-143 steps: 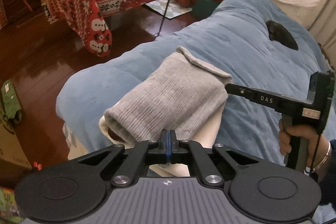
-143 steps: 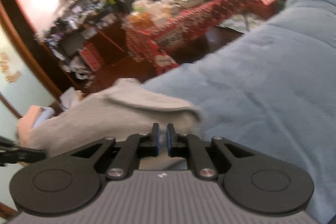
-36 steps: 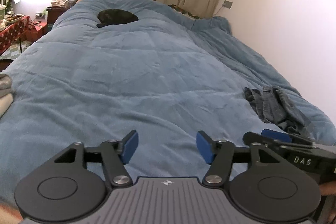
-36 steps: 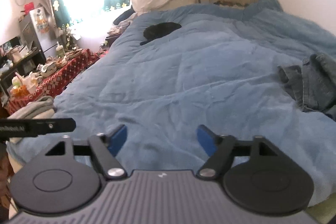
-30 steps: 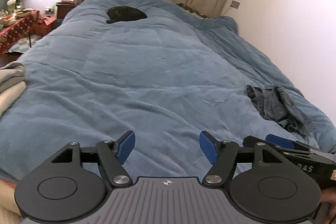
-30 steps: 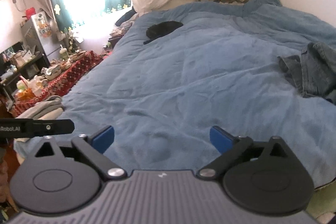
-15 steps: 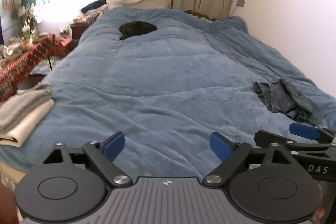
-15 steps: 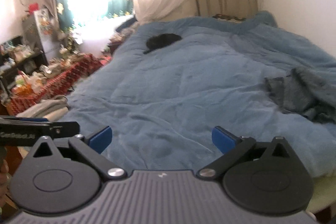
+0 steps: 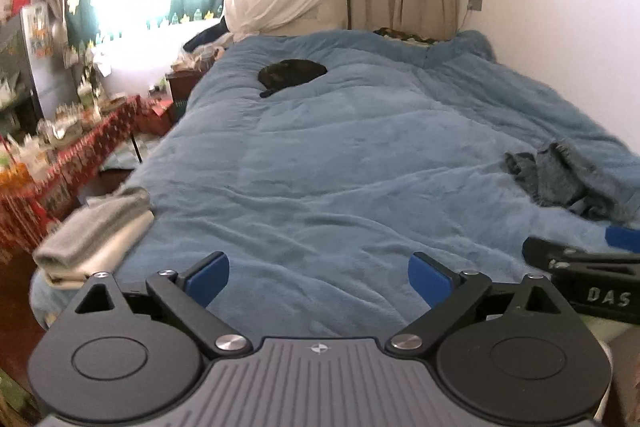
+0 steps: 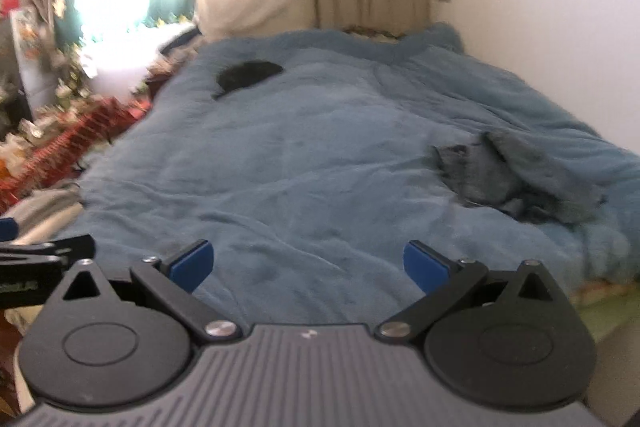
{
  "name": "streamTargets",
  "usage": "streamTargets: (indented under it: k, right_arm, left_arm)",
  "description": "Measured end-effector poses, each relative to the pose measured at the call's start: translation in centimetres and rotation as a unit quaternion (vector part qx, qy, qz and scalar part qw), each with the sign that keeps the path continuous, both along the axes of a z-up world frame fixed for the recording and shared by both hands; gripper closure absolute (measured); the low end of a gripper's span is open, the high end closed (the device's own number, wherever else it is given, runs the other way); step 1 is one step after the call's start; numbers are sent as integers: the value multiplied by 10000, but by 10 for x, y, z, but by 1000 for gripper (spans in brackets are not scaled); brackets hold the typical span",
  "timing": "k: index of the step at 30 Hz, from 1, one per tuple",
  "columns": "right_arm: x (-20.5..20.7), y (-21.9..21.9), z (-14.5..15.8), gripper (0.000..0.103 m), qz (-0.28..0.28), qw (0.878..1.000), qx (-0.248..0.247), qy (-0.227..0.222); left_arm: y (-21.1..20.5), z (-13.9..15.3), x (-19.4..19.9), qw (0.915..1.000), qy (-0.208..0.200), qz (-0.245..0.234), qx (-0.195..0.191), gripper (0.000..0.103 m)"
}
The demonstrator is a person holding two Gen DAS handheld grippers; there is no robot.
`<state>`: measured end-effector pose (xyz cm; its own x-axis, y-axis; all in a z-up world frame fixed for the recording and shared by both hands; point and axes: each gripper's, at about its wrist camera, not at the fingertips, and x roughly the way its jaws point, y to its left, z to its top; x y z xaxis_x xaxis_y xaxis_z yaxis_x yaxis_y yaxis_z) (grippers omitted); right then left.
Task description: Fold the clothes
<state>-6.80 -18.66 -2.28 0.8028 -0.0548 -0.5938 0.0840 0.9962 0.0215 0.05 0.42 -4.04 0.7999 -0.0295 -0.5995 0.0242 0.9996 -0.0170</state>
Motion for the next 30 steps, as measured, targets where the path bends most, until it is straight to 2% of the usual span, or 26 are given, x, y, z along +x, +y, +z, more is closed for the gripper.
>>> streamTargets:
  k: [3,5,8,14,17,30]
  right_arm:
    - [-5,5,3,1,146,9995,-140,237]
    - [-8,10,4,1,192,9987,-259,383]
    - [-14,16,2,1,67,9990,-329,288]
    - [-11,15,4,1,-13,9992,-208,345]
    - [-9,10,4,1,-100,9992,-17,375]
    - [-1,13,-1,1,-5,9986,-79,515]
  left_arm:
    - [5,-1,-2,9996,142,20,-254,6]
    - [6,-1,-2,9996,166,67,-215,6]
    - [6,-2,-5,9995,107,305,-72,6]
    - [8,-9,0,9983,489,308,-99,6]
    - [6,-10,-2,9983,501,273,-94,6]
    - [2,-10,-8,9989,403,234,-9,6]
